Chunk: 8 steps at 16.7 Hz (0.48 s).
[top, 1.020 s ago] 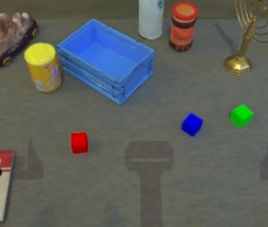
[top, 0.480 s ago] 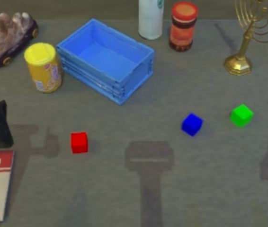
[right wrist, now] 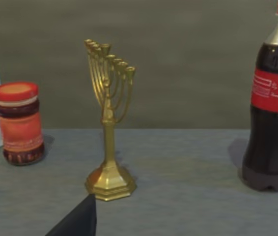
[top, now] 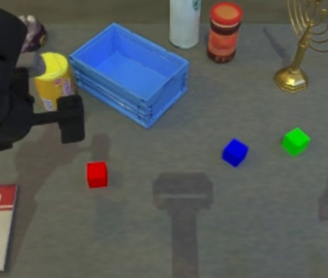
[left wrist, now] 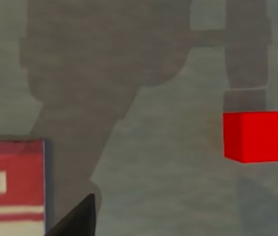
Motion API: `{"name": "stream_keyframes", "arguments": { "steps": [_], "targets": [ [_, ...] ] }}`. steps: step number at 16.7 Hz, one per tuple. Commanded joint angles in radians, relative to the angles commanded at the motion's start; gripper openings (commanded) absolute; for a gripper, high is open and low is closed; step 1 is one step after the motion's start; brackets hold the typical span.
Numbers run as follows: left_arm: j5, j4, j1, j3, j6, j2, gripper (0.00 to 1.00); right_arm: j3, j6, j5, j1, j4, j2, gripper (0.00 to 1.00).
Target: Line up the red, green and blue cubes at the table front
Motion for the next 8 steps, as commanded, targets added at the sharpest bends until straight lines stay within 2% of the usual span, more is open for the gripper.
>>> {"name": "stream_keyframes", "arguments": {
  "steps": [4,8],
  "targets": [
    [0.001,-0.17,-0.069,0.238,-0.084,0.306,1.0,0.0,0.0,0.0,0.0,0.0,0.0,1.0],
    [0.003,-0.272,-0.112,0.4,-0.14,0.507,1.0,0.0,0.0,0.0,0.0,0.0,0.0,1.0]
  ]
}}
